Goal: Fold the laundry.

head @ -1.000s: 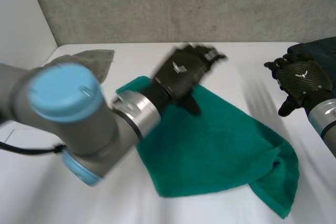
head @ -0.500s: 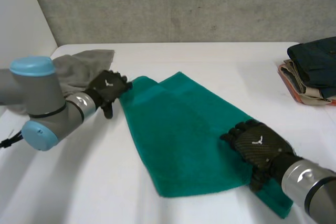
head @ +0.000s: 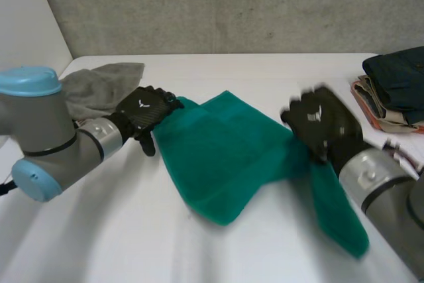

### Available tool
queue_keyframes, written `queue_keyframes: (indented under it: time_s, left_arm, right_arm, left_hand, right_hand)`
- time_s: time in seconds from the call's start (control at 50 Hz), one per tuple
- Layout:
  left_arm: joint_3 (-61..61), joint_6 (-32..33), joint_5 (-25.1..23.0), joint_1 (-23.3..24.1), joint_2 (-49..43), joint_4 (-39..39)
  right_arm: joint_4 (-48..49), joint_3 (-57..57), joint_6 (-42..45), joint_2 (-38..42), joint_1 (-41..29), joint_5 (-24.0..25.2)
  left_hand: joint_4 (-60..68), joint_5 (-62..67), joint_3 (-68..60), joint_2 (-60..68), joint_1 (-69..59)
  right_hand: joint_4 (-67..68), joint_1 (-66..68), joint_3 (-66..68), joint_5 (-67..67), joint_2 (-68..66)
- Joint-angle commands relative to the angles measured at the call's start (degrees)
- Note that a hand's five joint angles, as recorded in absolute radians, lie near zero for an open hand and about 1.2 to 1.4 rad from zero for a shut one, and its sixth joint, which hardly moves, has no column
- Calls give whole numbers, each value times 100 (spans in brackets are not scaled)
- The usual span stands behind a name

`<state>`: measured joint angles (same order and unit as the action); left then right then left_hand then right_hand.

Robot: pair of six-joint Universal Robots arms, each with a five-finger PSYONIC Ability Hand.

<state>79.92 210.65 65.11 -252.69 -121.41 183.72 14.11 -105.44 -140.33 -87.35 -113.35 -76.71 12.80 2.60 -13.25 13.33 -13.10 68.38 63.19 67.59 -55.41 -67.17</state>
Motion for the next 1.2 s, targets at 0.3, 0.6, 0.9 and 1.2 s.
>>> queue_keyframes:
  time_s: [0.3,0.6,0.9,1.2]
  left_arm:
    - [-2,-1114,247,748,-568,287]
    - [-1356,-2896,1197,1486,-1605,279]
    - [-127,-3092,1144,688,695,384]
    - [2501,-2160,1126,589,1550,673]
  right_arm:
    - [-1103,1807,-1655,-1100,-882,-46]
    - [-1411,2080,-2658,-1241,-908,-151]
    - [-1437,2141,-2587,-653,-240,-134]
    - [-1429,2352,-2807,-502,-319,-222]
  left_hand:
    - [10,30,35,-42,19]
    - [6720,6740,-6675,6667,-6690]
    - [6720,6740,-6675,6667,-6690]
    - [178,198,-133,126,-149]
  right_hand:
    - [1162,1681,1241,-1459,-1283]
    - [1162,1681,1241,-1459,-1283]
    - [1162,1681,1241,-1459,-1283]
    - [1162,1681,1241,-1459,-1283]
